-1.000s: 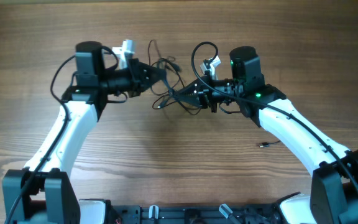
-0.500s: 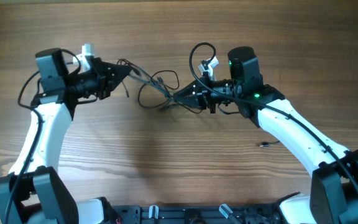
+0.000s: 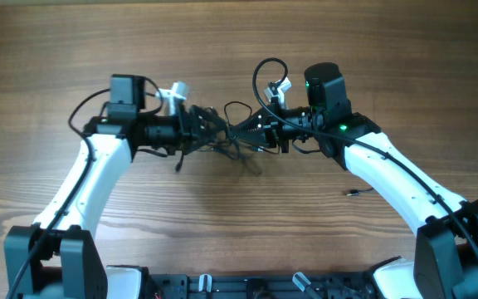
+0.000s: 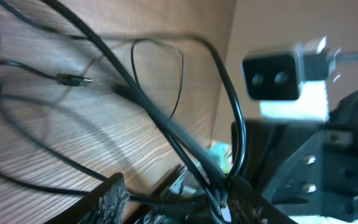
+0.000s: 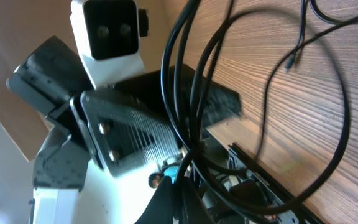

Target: Untangle cables

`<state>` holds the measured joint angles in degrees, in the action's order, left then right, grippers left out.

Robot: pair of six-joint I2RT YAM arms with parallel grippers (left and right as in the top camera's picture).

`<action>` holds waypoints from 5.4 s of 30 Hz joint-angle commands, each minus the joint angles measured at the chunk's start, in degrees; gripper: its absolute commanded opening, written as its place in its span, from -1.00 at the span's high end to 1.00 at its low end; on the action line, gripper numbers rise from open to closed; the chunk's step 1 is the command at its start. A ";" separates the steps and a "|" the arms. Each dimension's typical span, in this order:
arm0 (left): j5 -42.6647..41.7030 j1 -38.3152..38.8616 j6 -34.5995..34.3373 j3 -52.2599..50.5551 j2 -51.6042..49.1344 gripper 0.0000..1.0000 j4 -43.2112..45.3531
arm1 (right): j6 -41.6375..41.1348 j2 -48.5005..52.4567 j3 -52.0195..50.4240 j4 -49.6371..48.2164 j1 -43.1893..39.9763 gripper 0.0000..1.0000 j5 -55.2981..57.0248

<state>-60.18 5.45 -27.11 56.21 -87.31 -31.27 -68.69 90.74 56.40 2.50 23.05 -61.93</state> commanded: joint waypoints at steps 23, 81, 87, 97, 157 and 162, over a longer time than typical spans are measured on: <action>-9.31 2.58 -10.91 0.04 0.28 0.31 6.60 | 2.32 -0.96 0.26 -0.11 -0.17 0.91 -1.60; -7.26 1.31 -9.81 0.04 0.28 0.63 0.15 | 2.56 -0.96 0.26 0.11 -0.20 0.91 -1.60; -7.28 1.31 -9.81 0.04 0.28 0.75 0.15 | 2.62 -0.96 0.26 0.11 -0.20 0.92 -1.60; -7.23 1.27 -9.79 0.04 0.28 0.92 0.20 | 2.75 -0.96 0.26 0.17 -0.20 0.92 -1.64; 9.09 -1.22 -9.40 0.04 0.31 0.66 2.86 | 10.05 -0.96 0.26 -5.55 0.74 0.91 -6.54; -3.91 -3.06 -7.58 0.04 0.31 0.54 3.63 | 10.05 -0.96 0.26 -5.42 0.74 0.91 -5.86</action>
<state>-54.02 3.22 -35.73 56.05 -86.83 -27.86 -58.52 90.67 56.01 -2.66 23.49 -66.65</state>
